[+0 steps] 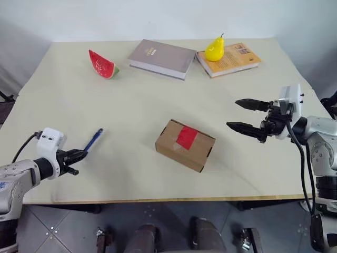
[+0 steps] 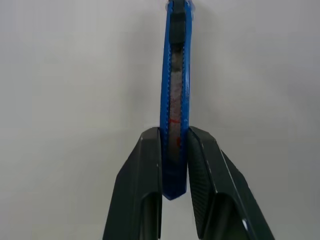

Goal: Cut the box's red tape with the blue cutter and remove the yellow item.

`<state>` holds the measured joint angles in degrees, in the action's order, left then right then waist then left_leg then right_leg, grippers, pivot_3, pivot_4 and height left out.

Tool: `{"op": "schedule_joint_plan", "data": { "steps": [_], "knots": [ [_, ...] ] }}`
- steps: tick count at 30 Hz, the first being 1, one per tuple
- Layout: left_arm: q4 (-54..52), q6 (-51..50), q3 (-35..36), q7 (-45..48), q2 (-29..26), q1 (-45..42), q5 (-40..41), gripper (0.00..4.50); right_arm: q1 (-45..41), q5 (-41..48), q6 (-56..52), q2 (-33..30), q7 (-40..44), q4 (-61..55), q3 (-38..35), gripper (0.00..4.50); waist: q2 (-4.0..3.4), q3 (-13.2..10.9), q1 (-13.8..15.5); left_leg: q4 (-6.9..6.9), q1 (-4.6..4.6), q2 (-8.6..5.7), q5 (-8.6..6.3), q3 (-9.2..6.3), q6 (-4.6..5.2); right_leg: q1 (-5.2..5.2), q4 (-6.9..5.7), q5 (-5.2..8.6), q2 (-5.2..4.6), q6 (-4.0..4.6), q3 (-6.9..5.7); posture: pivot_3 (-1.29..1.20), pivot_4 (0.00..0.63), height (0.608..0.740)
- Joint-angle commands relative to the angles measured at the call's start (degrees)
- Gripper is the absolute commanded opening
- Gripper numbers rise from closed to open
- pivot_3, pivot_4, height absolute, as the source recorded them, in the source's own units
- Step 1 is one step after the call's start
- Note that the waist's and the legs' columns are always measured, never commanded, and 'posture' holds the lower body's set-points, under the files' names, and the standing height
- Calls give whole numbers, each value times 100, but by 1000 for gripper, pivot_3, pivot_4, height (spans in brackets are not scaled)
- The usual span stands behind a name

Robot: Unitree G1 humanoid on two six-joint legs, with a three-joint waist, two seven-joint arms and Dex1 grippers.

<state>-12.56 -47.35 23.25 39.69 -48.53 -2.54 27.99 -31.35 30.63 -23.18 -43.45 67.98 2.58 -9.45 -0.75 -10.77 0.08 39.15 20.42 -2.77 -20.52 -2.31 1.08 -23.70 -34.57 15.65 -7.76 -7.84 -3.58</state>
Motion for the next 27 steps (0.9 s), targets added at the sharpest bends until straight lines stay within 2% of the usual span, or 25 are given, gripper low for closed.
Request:
{"op": "schedule_joint_plan", "data": {
  "steps": [1,6,11,14,18,20,24,25,27],
  "knots": [
    [-230,911,251,876,-92,283,180,384,-199,40,-302,-54,-204,-669,187,4500,0,0,-8,0,1,7,-1,0,-3,1,4,1,-4,2,0,0,150,740],
    [-133,2503,-251,2159,-197,728,-143,384,-749,20,-1388,-15,-655,-1577,976,4500,-2,-1,-33,-1,1,19,-8,3,-10,-3,6,6,3,11,-1,0,150,740],
    [241,3643,-858,2728,-321,682,-688,384,-1355,-120,-2225,32,-770,-2174,1902,4500,-4,-2,-16,-1,2,30,-11,7,-14,-9,4,9,9,22,-4,0,150,740],
    [672,4372,-1256,2682,-287,397,-1233,384,-1682,-157,-2605,299,-987,-2369,2313,3886,-4,-3,1,-1,7,28,-16,-2,-9,-9,3,9,13,22,-14,0,150,740],
    [1022,4885,-1500,2584,-242,156,-1597,384,-1872,-266,-2452,690,-1084,-2491,2609,2465,0,0,-20,3,35,14,-15,0,-3,-43,-19,8,20,20,-16,0,150,740],
    [1146,5235,-1620,2562,-259,107,-1813,384,-1909,-526,-2274,872,-1042,-2516,3077,1763,1,1,-31,9,72,6,-14,4,-1,-92,-49,7,19,19,-24,0,150,740],
    [1121,5463,-1685,2422,-245,233,-2004,384,-1955,-1593,-1511,1184,-1051,-2234,4255,296,0,1,-45,9,72,4,-14,7,-1,-94,-52,7,20,19,-66,0,150,740],
    [1085,5508,-1697,2423,-263,288,-2030,384,-1990,-1760,-1384,1276,-1044,-2135,4424,18,0,1,-50,10,73,4,-13,9,0,-95,-53,7,19,19,-66,0,150,740],
    [1029,5567,-1701,2422,-296,380,-2045,384,-2054,-2133,-1041,1387,-993,-1919,4721,18,1,1,-56,14,71,4,-12,12,1,-93,-56,7,19,19,-66,0,150,740]
  ]
}}
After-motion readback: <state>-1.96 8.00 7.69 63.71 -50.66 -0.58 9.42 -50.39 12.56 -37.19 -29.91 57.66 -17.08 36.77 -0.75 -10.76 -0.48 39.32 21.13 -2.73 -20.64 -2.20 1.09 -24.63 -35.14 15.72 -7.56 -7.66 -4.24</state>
